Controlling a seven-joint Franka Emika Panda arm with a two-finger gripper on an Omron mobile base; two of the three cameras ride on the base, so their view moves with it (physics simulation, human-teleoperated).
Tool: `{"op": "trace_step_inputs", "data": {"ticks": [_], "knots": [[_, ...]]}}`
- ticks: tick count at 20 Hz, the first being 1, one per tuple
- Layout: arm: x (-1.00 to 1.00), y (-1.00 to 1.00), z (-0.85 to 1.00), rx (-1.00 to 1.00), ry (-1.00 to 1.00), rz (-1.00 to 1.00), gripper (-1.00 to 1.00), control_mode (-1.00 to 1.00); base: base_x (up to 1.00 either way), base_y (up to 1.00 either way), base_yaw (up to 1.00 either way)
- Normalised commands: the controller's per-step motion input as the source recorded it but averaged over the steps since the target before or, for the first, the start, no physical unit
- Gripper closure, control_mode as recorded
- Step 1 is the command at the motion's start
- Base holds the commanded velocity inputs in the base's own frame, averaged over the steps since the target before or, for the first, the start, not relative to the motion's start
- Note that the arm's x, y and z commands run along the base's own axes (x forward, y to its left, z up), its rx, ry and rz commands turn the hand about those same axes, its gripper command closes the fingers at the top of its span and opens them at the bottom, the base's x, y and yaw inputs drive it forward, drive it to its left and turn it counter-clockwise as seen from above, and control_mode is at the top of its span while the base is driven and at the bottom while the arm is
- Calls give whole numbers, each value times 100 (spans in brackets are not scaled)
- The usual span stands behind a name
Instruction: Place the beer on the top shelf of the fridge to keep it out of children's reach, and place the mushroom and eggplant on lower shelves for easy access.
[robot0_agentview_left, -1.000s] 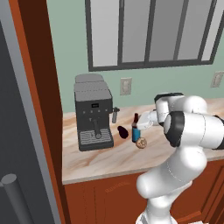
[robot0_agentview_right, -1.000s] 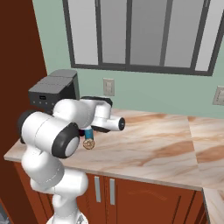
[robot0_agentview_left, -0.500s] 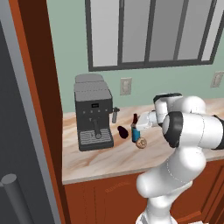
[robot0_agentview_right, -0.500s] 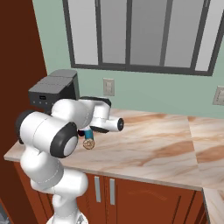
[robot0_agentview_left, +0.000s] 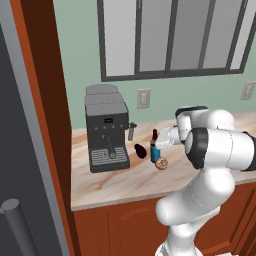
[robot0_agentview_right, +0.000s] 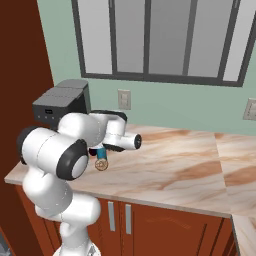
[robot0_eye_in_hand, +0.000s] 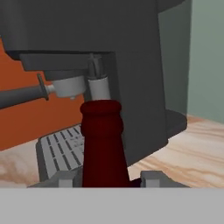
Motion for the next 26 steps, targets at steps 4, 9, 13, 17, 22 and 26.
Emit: {"op": "trace_step_inputs", "data": {"ticks": [4, 9, 13, 17, 22, 26], "knots": [[-21, -2, 73, 0, -5, 0, 100, -100, 0, 0, 0], [-43, -10, 100, -6, -3, -12, 100, -100, 0, 0, 0], [-44, -26, 93, -21, 9, -32, 100, -100, 0, 0, 0], [-53, -28, 63, -25, 18, -44, 100, -100, 0, 0, 0], [-57, -3, 52, -23, 4, -43, 100, -100, 0, 0, 0], [-53, 0, 56, -4, -6, -34, 100, -100, 0, 0, 0]]}}
